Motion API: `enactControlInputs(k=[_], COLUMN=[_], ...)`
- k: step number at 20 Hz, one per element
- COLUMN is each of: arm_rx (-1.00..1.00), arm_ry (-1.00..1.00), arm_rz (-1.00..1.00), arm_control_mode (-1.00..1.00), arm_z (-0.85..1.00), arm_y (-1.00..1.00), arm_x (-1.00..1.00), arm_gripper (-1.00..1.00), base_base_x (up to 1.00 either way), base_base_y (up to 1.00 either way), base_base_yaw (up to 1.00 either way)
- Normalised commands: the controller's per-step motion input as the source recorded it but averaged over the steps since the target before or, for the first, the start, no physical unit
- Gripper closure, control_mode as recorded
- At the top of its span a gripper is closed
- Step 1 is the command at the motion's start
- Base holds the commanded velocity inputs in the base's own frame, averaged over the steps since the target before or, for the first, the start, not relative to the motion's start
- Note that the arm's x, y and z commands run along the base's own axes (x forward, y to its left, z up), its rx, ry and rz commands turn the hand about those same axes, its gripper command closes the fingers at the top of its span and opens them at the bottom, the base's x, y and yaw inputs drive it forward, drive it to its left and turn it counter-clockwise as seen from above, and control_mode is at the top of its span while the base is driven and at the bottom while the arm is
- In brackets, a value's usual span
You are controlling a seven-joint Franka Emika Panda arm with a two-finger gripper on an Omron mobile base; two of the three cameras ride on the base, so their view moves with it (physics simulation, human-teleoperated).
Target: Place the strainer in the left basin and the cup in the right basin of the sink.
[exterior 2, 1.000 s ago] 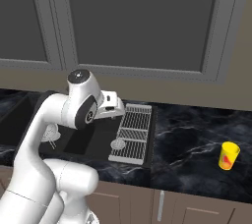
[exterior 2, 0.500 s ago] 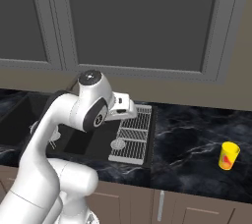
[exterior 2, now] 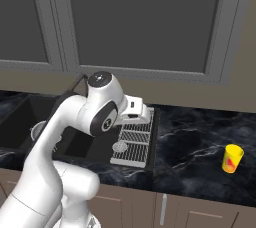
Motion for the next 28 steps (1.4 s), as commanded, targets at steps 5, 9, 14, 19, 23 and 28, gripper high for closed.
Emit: enactControlInputs(k=[5,9,14,19,23,28], arm_rx=[-0.03,-0.01,0.0,0.0,0.0,0.0], arm_ry=[0.0,0.0,0.01,0.02,0.0,0.0], arm_rz=[-0.08,-0.06,-0.07,-0.08,-0.05,-0.05], arm_control_mode=[-1.0,-1.0,-1.0,-1.0,-1.0,-1.0], arm_z=[0.09,0.1,0.15,0.05,0.0,0.0], arm_y=[-0.34,-0.33,-0.35,-0.32,-0.33,-0.3], arm_x=[-0.02,-0.08,-0.11,-0.02,-0.01,-0.01], arm_gripper=[-1.0,-1.0,-1.0,-1.0,-1.0,-1.0], base_base_x=[0.0,0.0,0.0,0.0,0.0,0.0], base_base_y=[0.0,0.0,0.0,0.0,0.0,0.0], base_base_yaw=[0.0,0.0,0.0,0.0,0.0,0.0])
